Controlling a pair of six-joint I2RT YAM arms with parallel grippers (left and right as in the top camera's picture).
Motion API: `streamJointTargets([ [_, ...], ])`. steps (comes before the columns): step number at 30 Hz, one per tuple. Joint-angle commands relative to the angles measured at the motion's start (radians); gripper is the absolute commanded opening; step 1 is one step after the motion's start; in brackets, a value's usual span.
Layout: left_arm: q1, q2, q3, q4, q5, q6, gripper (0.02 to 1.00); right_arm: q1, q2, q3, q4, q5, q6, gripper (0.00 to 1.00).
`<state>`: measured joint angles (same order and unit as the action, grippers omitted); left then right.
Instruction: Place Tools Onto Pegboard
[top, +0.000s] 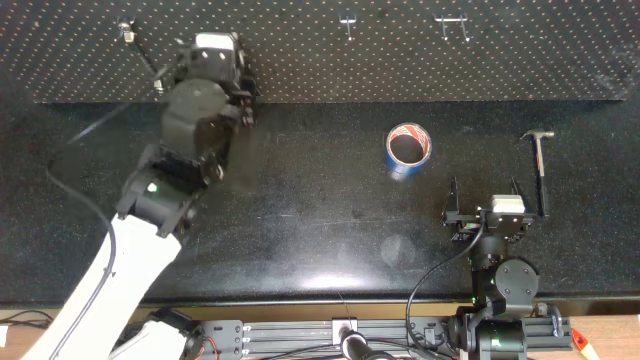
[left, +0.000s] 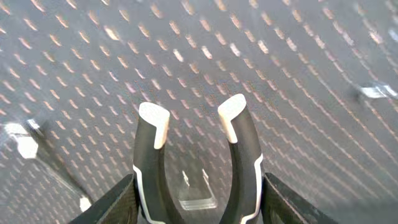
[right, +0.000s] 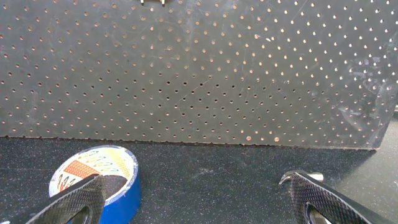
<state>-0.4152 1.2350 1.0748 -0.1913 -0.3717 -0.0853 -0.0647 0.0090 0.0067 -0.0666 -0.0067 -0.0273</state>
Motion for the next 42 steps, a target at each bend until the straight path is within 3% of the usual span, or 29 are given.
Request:
streamJointTargets([
  [1, 0.050, 0.086, 0.008, 0.213, -0.036, 0.124, 0.027, -0.004, -0.008, -0.002, -0.005, -0.009, 0.018, 0.954],
  [8, 0.051, 0.253, 0.008, 0.457, -0.037, 0.146, 0.027, -0.004, -0.008, -0.002, -0.005, -0.009, 0.018, 0.954],
  [17, 0.077, 0.280, -0.010, 0.477, -0.040, 0.151, 0.027, -0.004, -0.008, -0.002, -0.005, -0.009, 0.018, 0.954],
  [30, 0.088, 0.280, -0.200, 0.716, -0.037, 0.146, 0.027, -0.004, -0.008, -0.002, -0.005, -0.009, 0.018, 0.954],
  [42, 0.088, 0.310, -0.213, 0.851, -0.036, 0.146, 0.029, -0.004, -0.008, -0.002, -0.005, -0.009, 0.018, 0.954],
])
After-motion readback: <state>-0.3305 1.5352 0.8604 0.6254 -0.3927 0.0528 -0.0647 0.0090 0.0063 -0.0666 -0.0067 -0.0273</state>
